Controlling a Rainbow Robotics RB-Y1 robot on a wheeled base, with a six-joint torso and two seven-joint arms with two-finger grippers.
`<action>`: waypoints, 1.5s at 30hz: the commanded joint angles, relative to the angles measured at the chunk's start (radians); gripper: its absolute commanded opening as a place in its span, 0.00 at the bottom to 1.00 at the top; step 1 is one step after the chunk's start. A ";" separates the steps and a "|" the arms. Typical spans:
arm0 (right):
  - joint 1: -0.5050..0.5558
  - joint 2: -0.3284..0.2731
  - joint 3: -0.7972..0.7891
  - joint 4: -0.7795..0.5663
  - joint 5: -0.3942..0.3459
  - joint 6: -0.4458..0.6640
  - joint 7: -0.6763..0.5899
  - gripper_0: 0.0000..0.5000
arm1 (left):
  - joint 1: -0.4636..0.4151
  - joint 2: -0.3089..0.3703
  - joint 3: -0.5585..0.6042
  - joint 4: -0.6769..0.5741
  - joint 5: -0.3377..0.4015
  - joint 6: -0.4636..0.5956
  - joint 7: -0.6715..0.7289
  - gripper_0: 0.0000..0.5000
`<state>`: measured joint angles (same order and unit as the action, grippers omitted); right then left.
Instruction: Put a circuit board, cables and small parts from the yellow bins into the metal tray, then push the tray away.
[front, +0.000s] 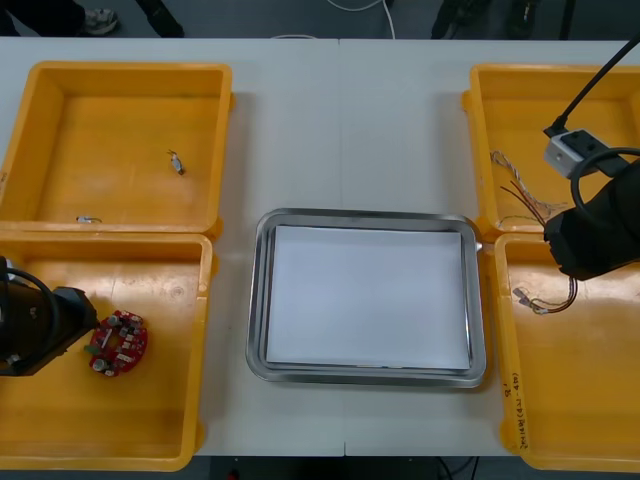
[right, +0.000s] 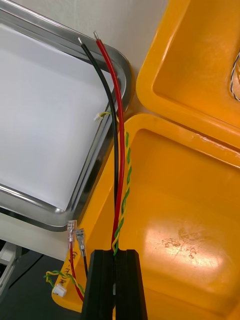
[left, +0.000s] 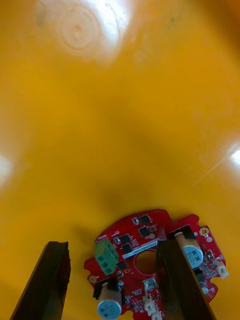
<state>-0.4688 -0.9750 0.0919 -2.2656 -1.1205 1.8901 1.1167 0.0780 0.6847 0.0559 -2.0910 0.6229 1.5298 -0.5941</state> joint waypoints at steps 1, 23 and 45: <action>-0.013 0.024 0.011 -0.011 0.013 0.010 0.038 0.00 | 0.029 -0.027 -0.036 0.020 -0.034 -0.046 0.089 1.00; -0.013 0.030 0.009 -0.025 0.007 0.014 0.038 0.00 | 0.082 -0.031 -0.041 0.028 -0.038 -0.105 0.060 1.00; -0.014 0.030 0.011 -0.037 0.008 0.030 0.038 0.00 | 0.068 -0.019 -0.050 0.026 -0.034 -0.123 0.053 0.00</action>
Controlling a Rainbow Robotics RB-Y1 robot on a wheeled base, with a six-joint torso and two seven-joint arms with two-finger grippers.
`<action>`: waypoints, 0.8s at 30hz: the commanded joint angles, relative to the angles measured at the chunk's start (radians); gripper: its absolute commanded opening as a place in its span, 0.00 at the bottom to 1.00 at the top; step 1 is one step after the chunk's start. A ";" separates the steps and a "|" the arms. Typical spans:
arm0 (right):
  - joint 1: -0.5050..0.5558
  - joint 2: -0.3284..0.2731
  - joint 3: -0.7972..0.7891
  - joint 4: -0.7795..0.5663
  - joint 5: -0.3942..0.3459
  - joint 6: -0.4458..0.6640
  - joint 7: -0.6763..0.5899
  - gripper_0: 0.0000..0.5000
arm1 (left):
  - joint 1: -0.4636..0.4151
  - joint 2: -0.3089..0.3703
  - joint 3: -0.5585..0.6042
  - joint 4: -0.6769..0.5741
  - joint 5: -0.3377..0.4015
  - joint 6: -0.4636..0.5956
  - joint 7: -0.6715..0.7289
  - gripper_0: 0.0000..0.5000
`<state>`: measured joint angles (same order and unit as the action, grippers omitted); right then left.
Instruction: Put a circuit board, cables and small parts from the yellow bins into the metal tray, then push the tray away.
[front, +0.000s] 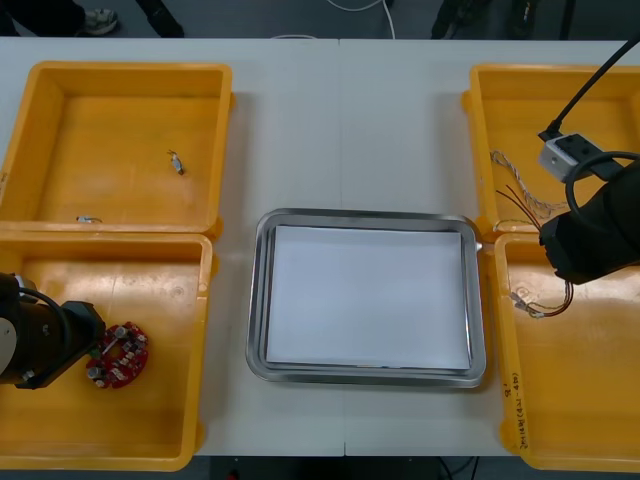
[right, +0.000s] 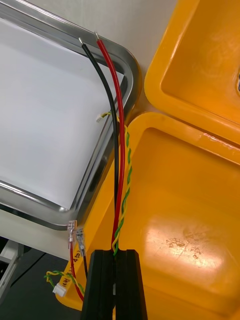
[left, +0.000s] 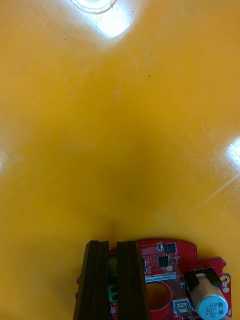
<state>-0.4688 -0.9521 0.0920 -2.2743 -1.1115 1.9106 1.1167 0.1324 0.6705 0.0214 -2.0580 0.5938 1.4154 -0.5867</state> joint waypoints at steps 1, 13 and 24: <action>-0.014 0.007 0.009 -0.028 -0.001 0.009 0.038 0.00 | 0.010 -0.002 -0.012 -0.008 -0.002 -0.006 0.045 0.00; -0.014 0.007 0.009 -0.028 0.004 0.009 0.038 0.00 | -0.077 0.061 0.086 -0.024 0.126 0.088 0.027 0.00; -0.014 0.006 0.009 -0.028 0.009 0.009 0.037 0.00 | -0.112 0.185 0.091 -0.077 0.158 0.134 -0.008 0.00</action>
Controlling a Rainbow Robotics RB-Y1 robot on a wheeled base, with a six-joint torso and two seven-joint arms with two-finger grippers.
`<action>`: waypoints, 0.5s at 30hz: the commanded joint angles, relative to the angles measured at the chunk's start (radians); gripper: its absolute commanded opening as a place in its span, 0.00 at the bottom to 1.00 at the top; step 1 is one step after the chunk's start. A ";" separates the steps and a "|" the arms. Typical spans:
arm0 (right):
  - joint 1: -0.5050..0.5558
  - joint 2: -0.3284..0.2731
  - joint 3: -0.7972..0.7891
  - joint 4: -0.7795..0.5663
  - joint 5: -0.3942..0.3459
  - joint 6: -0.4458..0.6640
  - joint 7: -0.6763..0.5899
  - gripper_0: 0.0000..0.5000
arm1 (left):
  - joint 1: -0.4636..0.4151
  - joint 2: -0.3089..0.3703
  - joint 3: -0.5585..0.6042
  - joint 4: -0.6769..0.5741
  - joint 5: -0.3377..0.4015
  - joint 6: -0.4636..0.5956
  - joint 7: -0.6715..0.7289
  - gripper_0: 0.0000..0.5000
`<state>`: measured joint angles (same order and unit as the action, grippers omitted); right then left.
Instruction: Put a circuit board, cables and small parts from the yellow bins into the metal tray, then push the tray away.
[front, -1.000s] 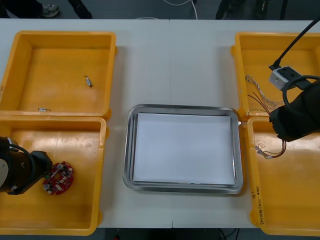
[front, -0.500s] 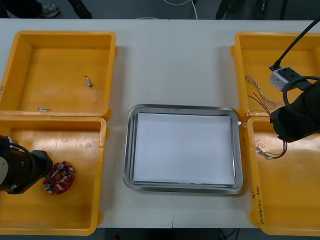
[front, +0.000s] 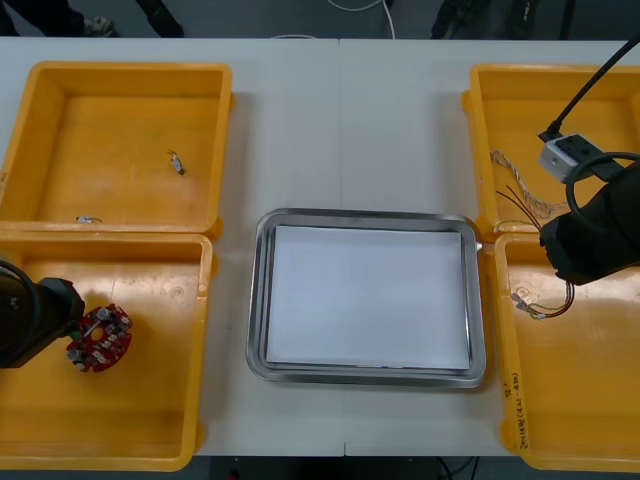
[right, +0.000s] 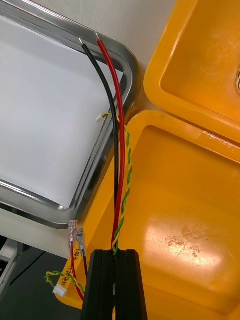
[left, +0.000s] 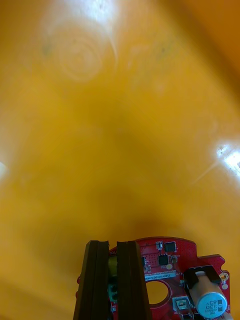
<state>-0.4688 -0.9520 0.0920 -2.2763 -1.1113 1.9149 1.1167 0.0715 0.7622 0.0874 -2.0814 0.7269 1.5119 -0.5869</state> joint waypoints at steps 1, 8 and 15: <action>-0.014 0.007 0.009 -0.026 0.010 0.005 0.035 0.00 | -0.064 0.108 0.026 -0.057 0.039 0.051 -0.013 0.00; -0.014 0.007 0.008 -0.026 0.014 0.005 0.034 0.00 | -0.157 0.178 0.025 -0.100 0.144 0.134 -0.040 0.00; -0.014 0.005 0.009 -0.026 0.019 0.005 0.034 0.00 | -0.272 0.217 -0.014 -0.118 0.206 0.192 -0.109 0.00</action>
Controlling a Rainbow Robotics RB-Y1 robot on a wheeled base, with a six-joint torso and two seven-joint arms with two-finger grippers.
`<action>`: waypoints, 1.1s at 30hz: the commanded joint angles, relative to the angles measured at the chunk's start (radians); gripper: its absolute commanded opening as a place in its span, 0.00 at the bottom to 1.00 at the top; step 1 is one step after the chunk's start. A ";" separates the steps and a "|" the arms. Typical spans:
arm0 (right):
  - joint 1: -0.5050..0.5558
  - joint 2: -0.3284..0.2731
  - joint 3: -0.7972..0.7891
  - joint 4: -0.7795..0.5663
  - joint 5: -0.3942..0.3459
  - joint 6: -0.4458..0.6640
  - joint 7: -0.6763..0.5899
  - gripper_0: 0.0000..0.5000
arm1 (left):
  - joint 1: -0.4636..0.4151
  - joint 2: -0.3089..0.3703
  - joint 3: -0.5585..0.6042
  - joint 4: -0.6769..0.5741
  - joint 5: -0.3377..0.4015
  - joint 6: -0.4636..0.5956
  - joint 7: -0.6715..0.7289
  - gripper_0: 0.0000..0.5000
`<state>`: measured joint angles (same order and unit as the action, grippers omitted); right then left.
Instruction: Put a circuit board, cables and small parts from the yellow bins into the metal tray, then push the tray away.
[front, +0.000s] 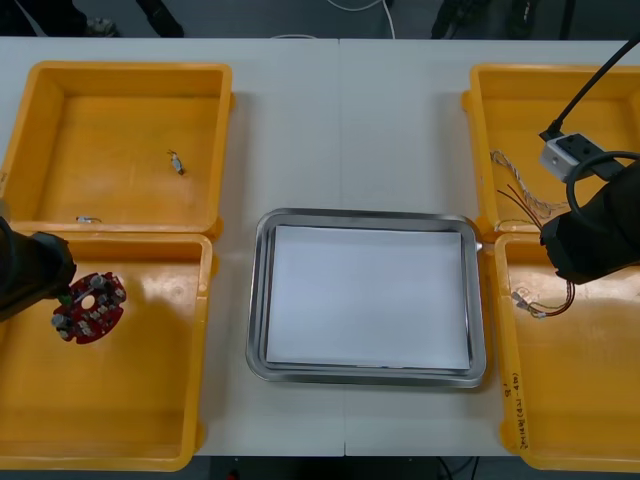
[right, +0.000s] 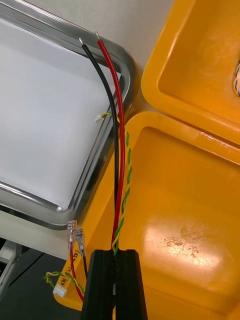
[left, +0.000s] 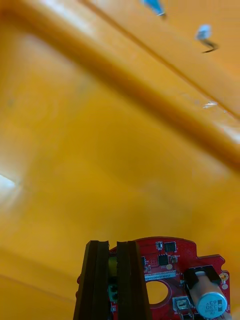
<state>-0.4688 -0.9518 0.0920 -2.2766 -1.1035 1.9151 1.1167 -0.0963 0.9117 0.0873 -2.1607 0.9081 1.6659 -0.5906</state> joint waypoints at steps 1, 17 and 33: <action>-0.014 0.007 0.008 -0.026 0.011 0.005 0.034 0.00 | -0.118 0.073 -0.026 -0.039 0.025 0.046 -0.114 0.00; -0.014 0.007 0.008 -0.026 0.007 0.005 0.034 0.00 | -0.441 0.082 -0.345 -0.004 0.029 0.089 -0.109 0.00; -0.014 0.007 0.008 -0.026 0.001 0.005 0.034 0.00 | -0.697 -0.083 -0.558 0.133 0.003 0.100 -0.060 0.00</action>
<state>-0.4687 -0.9510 0.0920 -2.2771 -1.1017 1.9156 1.1167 -0.7119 0.8768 -0.4280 -2.0442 0.9280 1.7575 -0.6557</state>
